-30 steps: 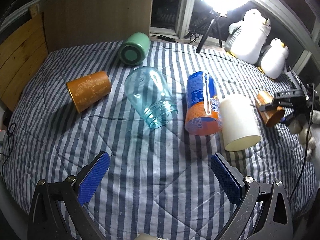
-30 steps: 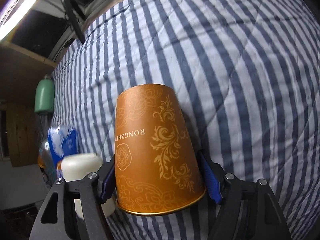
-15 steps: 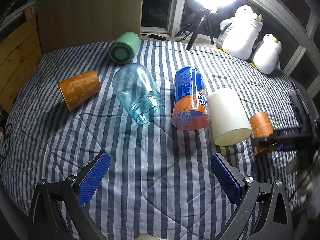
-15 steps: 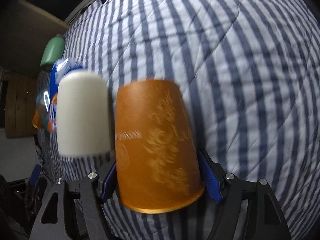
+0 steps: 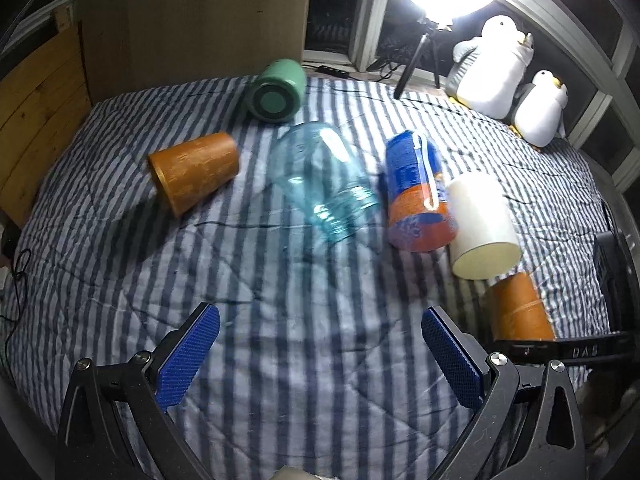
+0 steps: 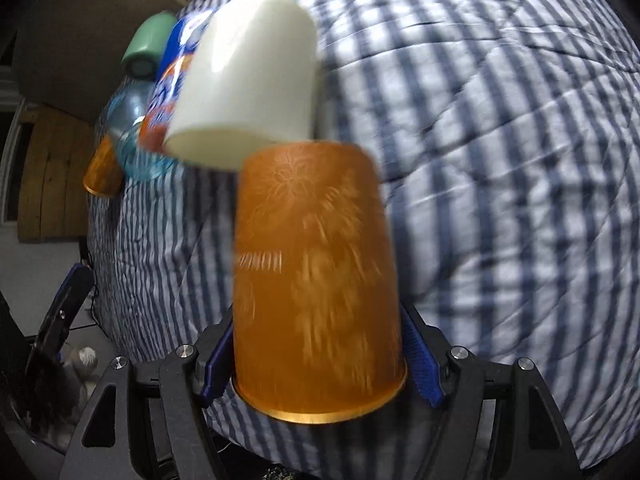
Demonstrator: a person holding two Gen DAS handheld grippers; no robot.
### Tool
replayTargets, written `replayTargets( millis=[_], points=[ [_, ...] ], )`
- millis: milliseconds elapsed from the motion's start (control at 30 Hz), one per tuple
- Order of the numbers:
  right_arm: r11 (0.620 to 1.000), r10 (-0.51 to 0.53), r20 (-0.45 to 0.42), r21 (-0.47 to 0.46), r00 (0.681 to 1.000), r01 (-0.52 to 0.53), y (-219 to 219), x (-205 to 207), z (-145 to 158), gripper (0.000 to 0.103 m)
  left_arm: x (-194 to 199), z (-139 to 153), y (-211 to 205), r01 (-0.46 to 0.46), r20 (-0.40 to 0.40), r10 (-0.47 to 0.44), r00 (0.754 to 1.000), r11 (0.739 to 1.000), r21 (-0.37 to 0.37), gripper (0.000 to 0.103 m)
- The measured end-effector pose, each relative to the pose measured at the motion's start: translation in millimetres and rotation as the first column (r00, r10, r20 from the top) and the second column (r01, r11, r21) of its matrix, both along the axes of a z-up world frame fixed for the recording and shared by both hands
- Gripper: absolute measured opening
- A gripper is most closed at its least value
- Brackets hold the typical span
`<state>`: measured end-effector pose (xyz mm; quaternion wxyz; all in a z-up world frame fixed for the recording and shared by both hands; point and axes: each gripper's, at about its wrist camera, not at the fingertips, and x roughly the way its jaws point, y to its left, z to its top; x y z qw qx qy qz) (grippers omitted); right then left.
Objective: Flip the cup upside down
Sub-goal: 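Carry the orange cup with the right tool toward the left tool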
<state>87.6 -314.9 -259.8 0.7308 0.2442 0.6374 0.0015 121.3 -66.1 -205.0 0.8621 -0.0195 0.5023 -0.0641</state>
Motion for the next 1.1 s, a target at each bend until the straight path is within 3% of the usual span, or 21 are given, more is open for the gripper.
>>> replayTargets(
  millis=[367, 567, 1100],
  points=[
    [0.987, 0.156, 0.06, -0.038, 0.986, -0.153, 77, 33, 0, 0.069, -5, -4, 46, -0.078, -0.01, 0.078, 0.997, 0.997, 0.01, 0.102],
    [0.98, 0.189, 0.061, -0.07, 0.98, -0.184, 95, 36, 2, 0.073, -1, -10, 54, -0.102, -0.052, 0.1, 0.994, 0.994, -0.028, 0.102],
    [0.976, 0.178, 0.148, -0.153, 0.973, -0.155, 48, -15, 50, 0.074, 23, -25, 0, -0.012, -0.198, -0.021, 0.98, 0.986, -0.166, 0.102]
  ],
)
